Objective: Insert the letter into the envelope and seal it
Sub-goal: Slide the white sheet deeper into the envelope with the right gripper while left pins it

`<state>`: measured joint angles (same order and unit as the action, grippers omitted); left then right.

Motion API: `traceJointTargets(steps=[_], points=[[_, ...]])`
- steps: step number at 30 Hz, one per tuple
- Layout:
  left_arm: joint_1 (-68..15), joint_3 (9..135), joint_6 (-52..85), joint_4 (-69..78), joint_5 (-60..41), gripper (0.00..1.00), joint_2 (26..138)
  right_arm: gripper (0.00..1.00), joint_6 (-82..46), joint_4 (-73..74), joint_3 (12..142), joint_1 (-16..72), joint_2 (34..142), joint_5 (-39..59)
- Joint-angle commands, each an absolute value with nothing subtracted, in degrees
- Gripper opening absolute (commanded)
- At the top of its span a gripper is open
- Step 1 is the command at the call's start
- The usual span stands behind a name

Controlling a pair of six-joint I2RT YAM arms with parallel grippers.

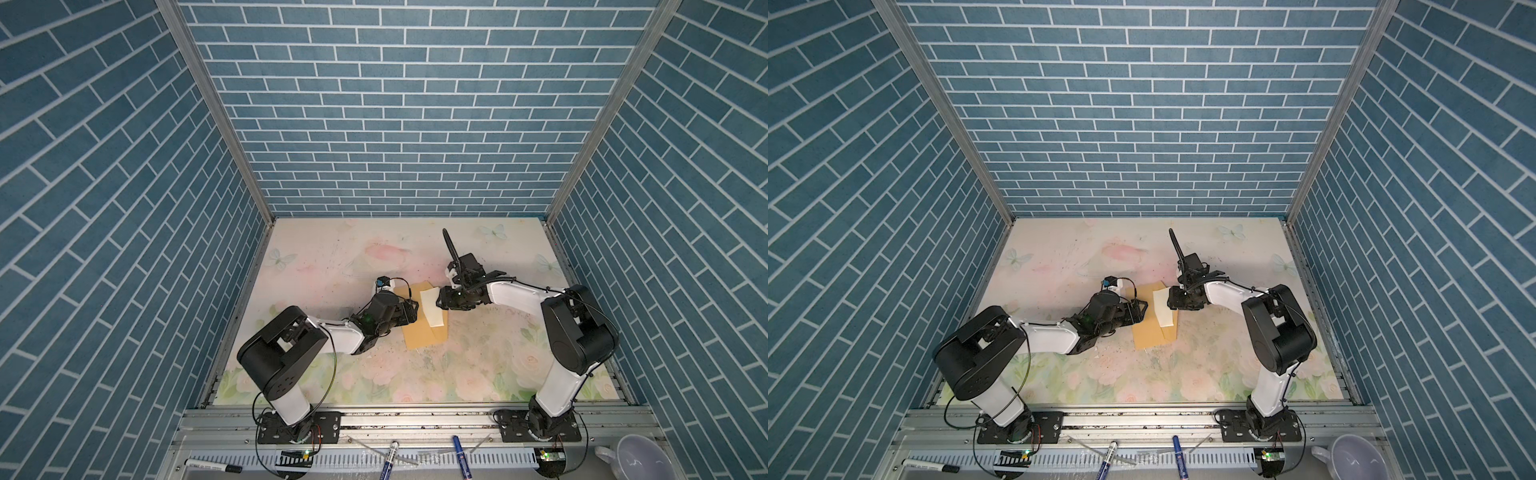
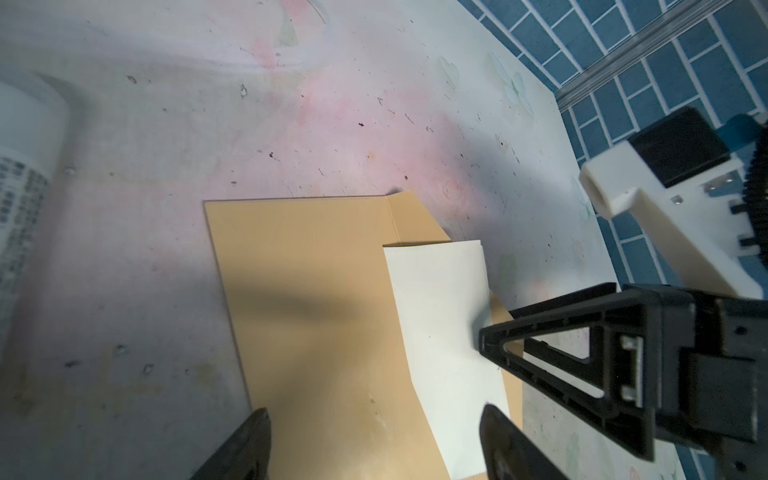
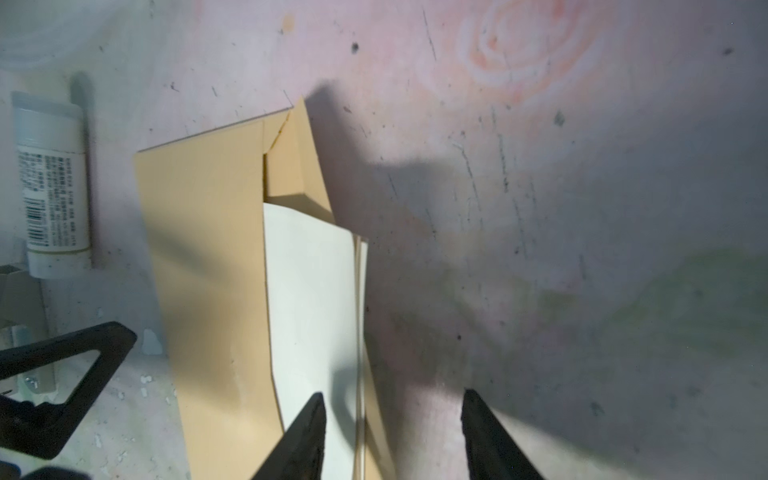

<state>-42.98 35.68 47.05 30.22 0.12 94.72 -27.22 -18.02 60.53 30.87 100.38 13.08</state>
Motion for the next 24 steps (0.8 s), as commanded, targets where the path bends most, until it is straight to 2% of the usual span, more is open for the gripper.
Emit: traceJointTargets(steps=[1,7,10,13,24], points=[[-42.7,34.6,45.7,26.4,1.9,0.80,92.4,0.54,-28.0,-19.1,59.4,31.1,94.2,12.0],[-42.7,35.2,46.3,22.7,2.7,0.81,92.0,0.55,-29.3,-19.9,58.9,32.4,90.2,11.4],[-42.7,35.5,47.2,22.0,2.8,0.87,92.4,0.55,-29.5,-20.3,59.3,33.8,90.5,11.0],[-42.7,35.5,47.8,21.9,3.0,0.88,92.7,0.55,-29.8,-21.4,60.1,34.8,91.9,10.0],[-42.7,35.9,48.2,24.1,1.7,0.84,95.2,0.56,-30.3,-20.5,61.4,35.4,97.6,9.3]])
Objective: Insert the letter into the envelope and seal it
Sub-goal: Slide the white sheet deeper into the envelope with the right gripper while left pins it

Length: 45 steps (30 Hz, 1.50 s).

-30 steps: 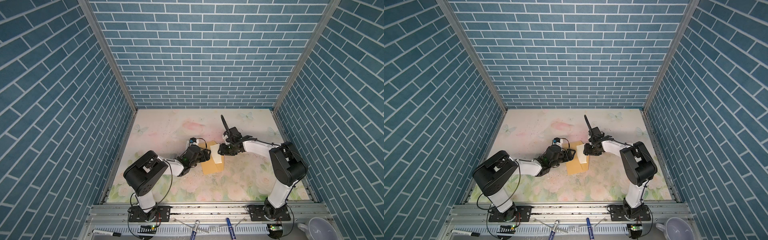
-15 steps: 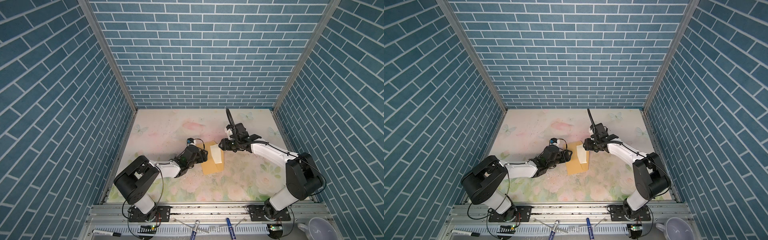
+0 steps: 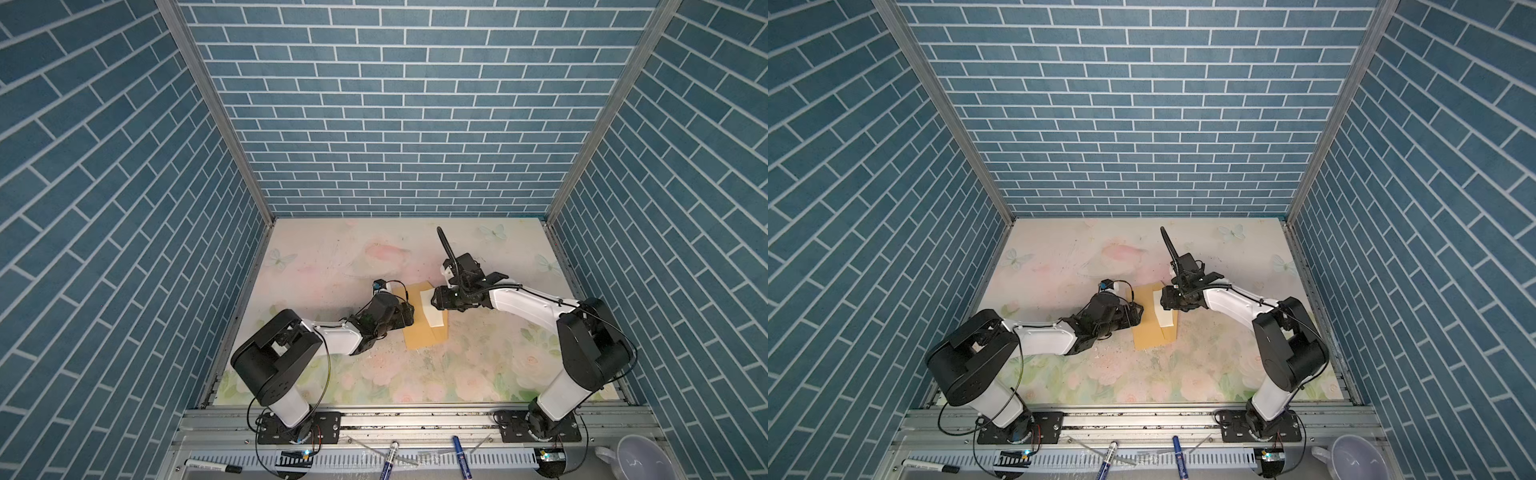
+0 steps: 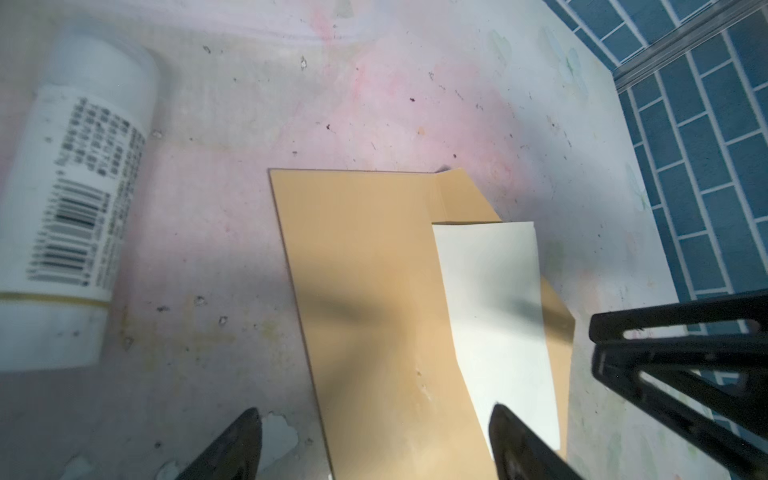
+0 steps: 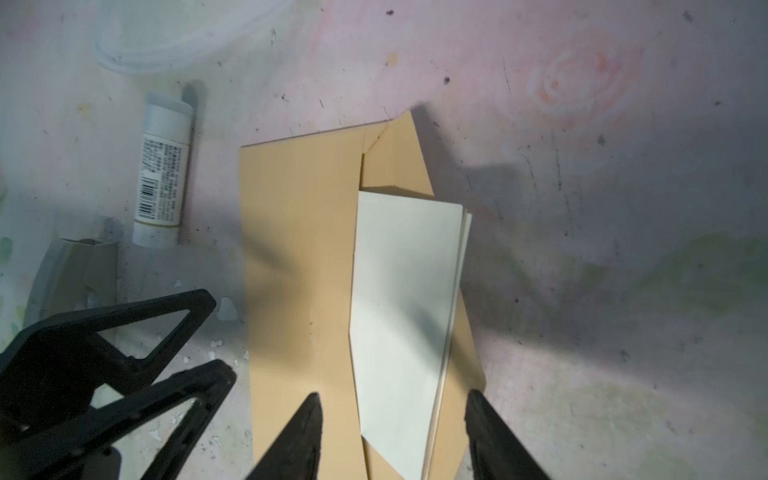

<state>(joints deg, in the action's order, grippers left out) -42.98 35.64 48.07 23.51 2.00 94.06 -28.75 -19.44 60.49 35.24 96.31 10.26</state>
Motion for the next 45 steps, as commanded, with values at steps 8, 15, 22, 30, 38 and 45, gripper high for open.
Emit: traceJointTargets(steps=[8,15,22,30,38,45], points=[[-42.3,36.9,48.3,24.9,0.5,0.78,97.1,0.56,-30.2,-19.2,61.9,35.4,100.5,10.0],[-42.0,37.4,49.2,26.8,-0.9,0.70,99.5,0.55,-30.3,-18.3,62.0,35.4,102.3,11.1],[-41.8,37.8,49.3,27.0,-1.2,0.61,100.9,0.49,-30.6,-16.9,61.5,35.4,102.9,12.5],[-41.7,38.0,49.3,27.4,-1.8,0.58,102.0,0.43,-30.7,-16.0,61.5,35.4,104.2,13.8],[-41.5,38.1,49.3,27.8,-2.3,0.55,102.9,0.42,-30.5,-15.0,61.8,35.4,105.2,14.4],[-41.5,38.7,49.3,28.0,-2.8,0.54,103.8,0.43,-29.7,-14.2,62.6,35.4,106.3,15.8]])
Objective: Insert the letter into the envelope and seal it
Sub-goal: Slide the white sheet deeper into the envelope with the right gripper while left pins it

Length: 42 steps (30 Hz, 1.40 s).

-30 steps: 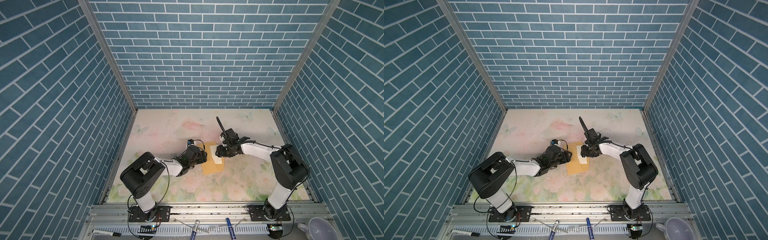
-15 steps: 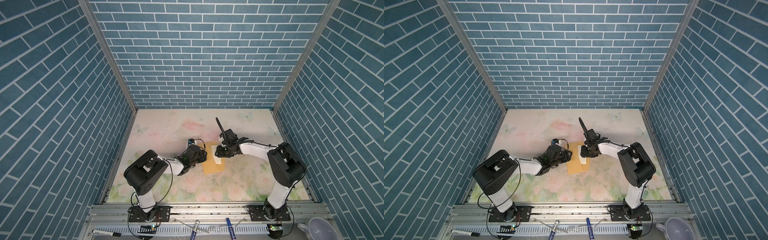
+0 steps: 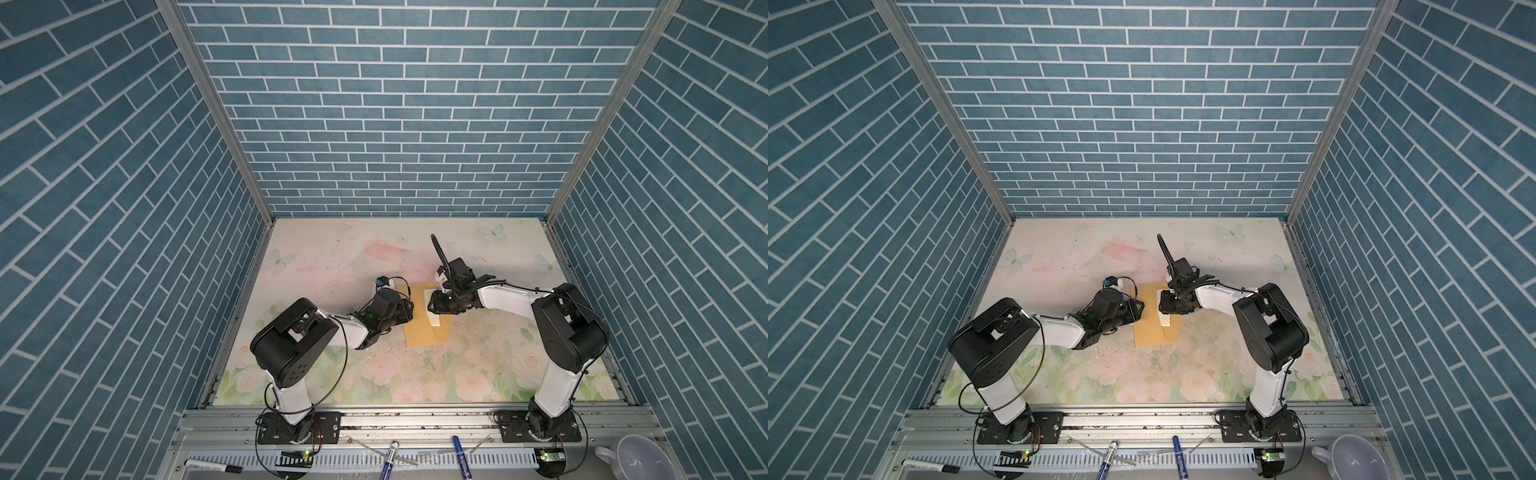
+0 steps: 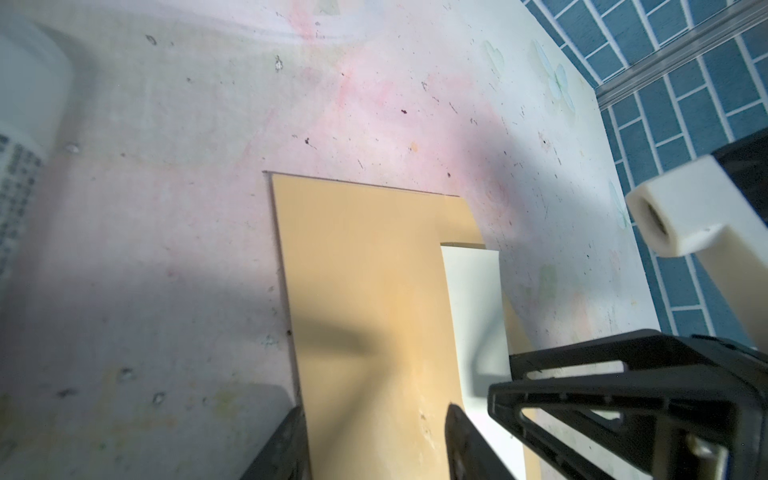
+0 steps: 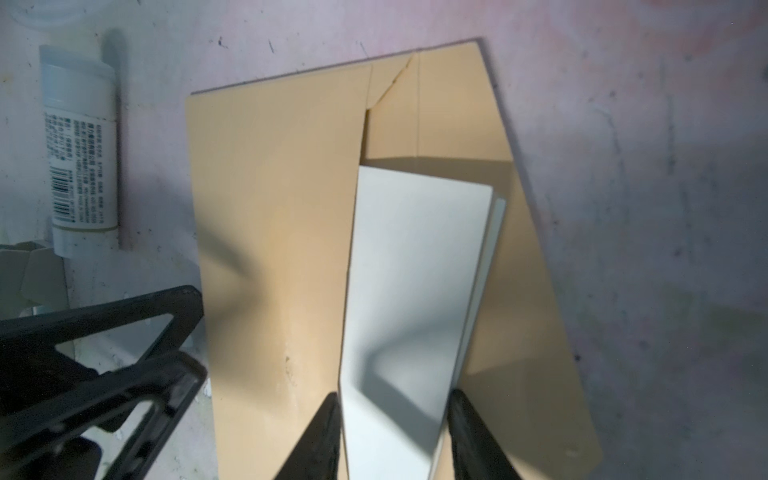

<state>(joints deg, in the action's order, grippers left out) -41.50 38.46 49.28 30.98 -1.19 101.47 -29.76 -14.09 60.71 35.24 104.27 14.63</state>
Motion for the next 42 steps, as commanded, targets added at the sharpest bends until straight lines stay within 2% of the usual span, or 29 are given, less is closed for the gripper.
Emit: traceJointTargets(steps=[1,36,42], points=[[-41.5,38.8,49.3,28.1,-2.9,0.55,104.0,0.43,-29.7,-14.2,62.7,35.5,106.5,15.9],[-41.4,39.7,49.4,28.4,-4.0,0.54,105.7,0.44,-30.3,-12.0,65.6,38.3,110.4,18.5],[-41.4,39.8,49.2,27.7,-3.6,0.56,104.8,0.45,-28.8,-14.6,66.1,38.3,108.1,16.4]])
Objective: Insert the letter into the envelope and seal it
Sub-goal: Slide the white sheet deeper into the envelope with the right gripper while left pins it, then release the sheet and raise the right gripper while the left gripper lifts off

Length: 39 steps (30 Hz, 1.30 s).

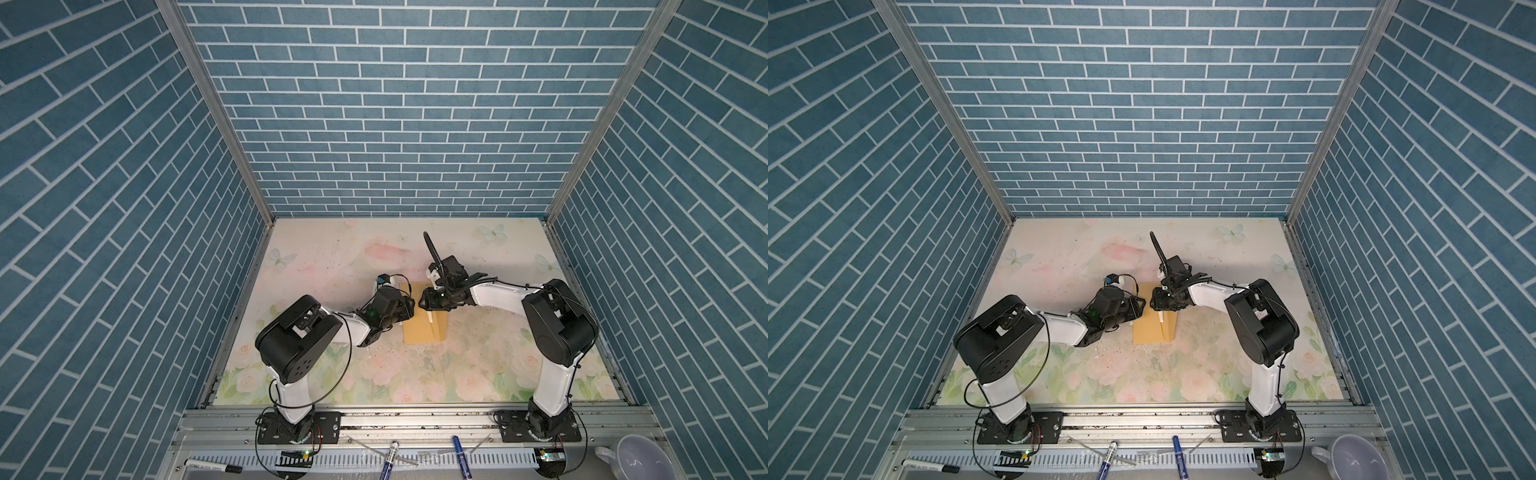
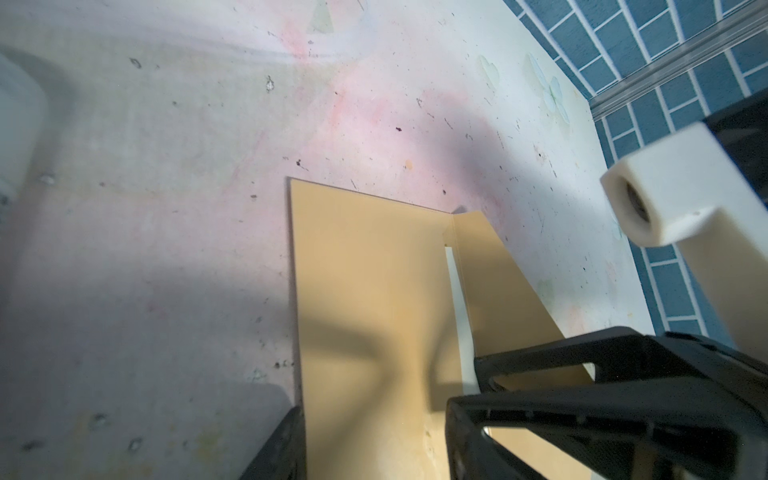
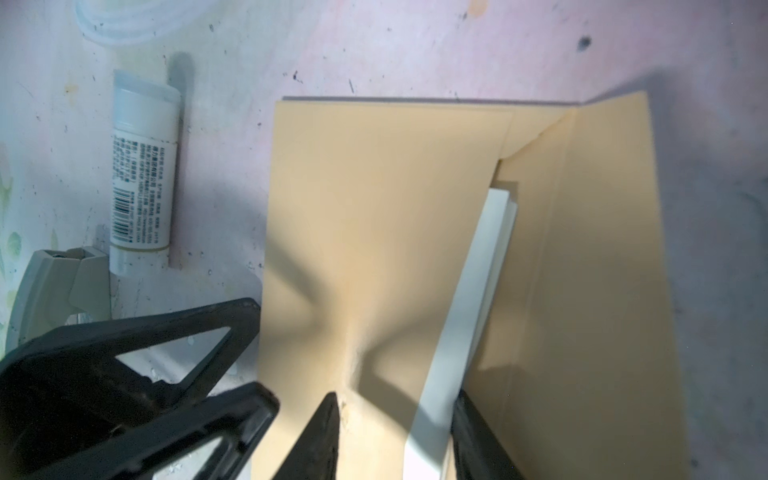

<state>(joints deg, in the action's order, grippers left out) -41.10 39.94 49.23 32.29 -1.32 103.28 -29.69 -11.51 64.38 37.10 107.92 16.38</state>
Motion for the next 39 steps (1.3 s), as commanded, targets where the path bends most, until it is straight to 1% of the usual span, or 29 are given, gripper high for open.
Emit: traceJointTargets(steps=[1,6,12,16,21,27,31,39], points=[[-41.4,39.7,48.7,27.1,-3.4,0.57,104.3,0.45,-28.2,-15.2,66.2,38.3,106.9,15.6],[-41.4,42.6,44.9,21.0,-2.4,0.65,99.8,0.52,-24.2,-18.7,65.6,38.0,97.3,8.9],[-42.0,47.3,39.4,9.4,0.1,0.79,92.3,0.62,-19.5,-20.4,62.0,36.0,85.0,0.3],[-44.9,52.9,35.8,1.5,4.2,0.86,89.6,0.64,-18.6,-19.8,58.2,31.2,79.5,-0.8],[-50.1,62.7,34.2,-6.2,7.8,0.92,92.6,0.68,-18.7,-19.3,54.2,25.3,76.0,-0.2],[-54.2,72.8,35.0,-12.6,10.7,0.93,101.1,0.72,-19.6,-19.2,51.1,21.4,73.9,-1.1],[-55.1,78.6,36.4,-17.1,12.3,0.93,107.4,0.74,-20.5,-18.8,49.5,19.1,72.7,-0.2],[-56.2,84.3,38.1,-18.3,13.5,0.88,115.9,0.77,-21.1,-18.2,47.2,16.8,71.1,0.9]])
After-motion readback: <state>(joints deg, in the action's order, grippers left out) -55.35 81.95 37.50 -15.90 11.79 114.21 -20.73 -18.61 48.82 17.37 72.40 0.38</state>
